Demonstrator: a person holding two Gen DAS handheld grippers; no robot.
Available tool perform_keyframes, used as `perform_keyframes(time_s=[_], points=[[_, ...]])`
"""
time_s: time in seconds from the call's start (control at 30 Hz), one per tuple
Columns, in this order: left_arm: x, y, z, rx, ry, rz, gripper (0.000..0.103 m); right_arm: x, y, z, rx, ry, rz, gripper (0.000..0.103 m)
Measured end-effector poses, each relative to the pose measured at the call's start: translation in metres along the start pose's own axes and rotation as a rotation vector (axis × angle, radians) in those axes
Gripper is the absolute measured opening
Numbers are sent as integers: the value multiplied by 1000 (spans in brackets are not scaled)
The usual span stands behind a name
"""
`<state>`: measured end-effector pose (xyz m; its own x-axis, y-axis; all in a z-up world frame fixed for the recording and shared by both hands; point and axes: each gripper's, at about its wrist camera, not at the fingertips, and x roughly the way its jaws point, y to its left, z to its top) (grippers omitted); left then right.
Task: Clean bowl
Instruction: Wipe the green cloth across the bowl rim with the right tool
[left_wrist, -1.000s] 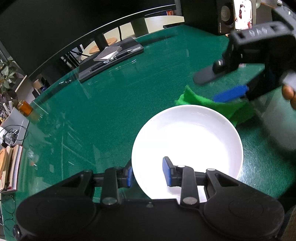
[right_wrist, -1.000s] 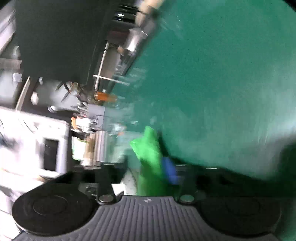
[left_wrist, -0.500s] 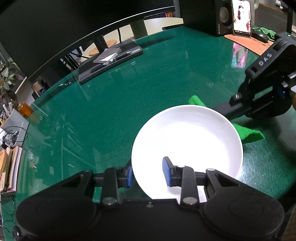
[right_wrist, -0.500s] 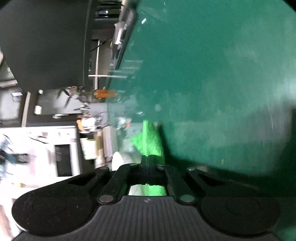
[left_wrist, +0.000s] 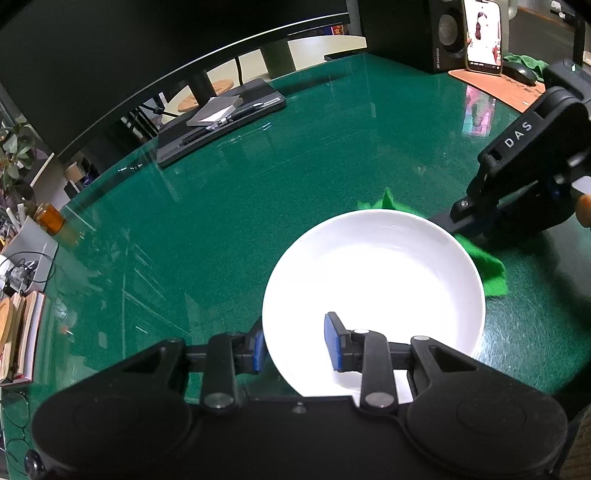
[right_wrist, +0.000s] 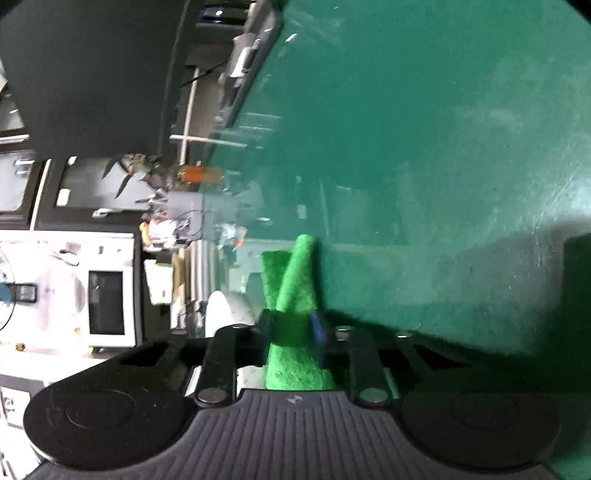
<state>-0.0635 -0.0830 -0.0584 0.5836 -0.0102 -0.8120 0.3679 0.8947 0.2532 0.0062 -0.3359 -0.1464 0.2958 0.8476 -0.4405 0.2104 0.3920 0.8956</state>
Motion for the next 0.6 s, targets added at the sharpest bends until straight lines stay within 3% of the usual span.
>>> perform_keyframes(time_s=[0.13,0.2,0.3,0.47,0.6], points=[[-1,-1,-1,6,-5,3,31,-3,-14,-3,113,38,55,5],[-1,-2,-1,14,-9,6,31,0,-29,-9,226,95,133,6],[-3,-4,-3,24,-10,9,31,10,-33,-8,296,90,160,6],[-3,-3,-2,36,-8,1,32,32,-21,2,295,56,165,7],[-2,-4,-1,55,-22,-8,33,12,-23,-3,242,99,137,7]])
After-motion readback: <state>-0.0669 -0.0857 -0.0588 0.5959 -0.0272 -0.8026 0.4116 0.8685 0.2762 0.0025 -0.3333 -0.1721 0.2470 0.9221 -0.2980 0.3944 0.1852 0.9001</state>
